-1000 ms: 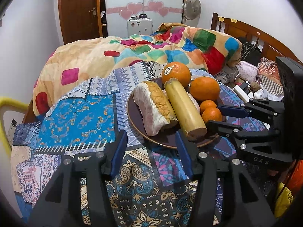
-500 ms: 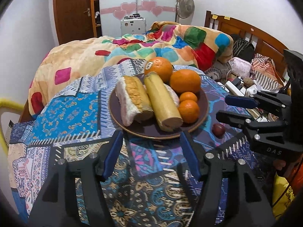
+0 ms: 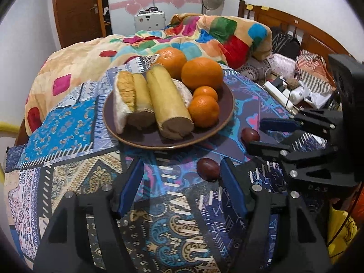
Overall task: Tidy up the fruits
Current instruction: 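Grasp a dark red plum with the left tool while the right tool grasps another plum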
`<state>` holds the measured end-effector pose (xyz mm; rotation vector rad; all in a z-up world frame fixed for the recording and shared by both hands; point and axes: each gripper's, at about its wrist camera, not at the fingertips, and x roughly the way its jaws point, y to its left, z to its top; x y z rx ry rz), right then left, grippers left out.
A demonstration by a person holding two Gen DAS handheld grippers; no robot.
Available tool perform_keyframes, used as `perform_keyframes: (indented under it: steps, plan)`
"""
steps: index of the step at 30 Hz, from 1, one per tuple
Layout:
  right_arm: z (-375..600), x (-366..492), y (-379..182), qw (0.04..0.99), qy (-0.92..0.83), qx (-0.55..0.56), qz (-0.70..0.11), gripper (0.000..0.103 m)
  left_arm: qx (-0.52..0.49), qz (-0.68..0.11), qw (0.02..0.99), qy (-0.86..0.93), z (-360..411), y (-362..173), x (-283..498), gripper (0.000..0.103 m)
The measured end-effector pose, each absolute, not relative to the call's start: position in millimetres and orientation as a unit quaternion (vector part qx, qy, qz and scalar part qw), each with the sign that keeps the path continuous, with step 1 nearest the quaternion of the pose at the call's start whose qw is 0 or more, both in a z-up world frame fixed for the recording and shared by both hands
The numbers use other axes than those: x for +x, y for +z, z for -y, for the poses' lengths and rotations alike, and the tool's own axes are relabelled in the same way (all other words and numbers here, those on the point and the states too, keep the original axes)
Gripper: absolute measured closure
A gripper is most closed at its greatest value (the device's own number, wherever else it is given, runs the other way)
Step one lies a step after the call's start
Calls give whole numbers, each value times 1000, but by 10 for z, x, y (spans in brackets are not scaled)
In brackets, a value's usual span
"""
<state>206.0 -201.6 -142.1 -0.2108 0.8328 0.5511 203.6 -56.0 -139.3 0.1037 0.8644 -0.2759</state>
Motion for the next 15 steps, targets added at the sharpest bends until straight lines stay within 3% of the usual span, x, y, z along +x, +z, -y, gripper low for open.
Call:
perform_keyframes:
  steps: [6, 15]
  plan:
    - [1983, 2086, -1441, 870, 266, -99, -403, 86, 54, -430, 890, -142, 653, -1449, 2063, 34]
    - [2118, 2004, -1371, 879, 271, -67, -387, 87, 65, -444, 879, -160, 772, -1494, 2073, 65]
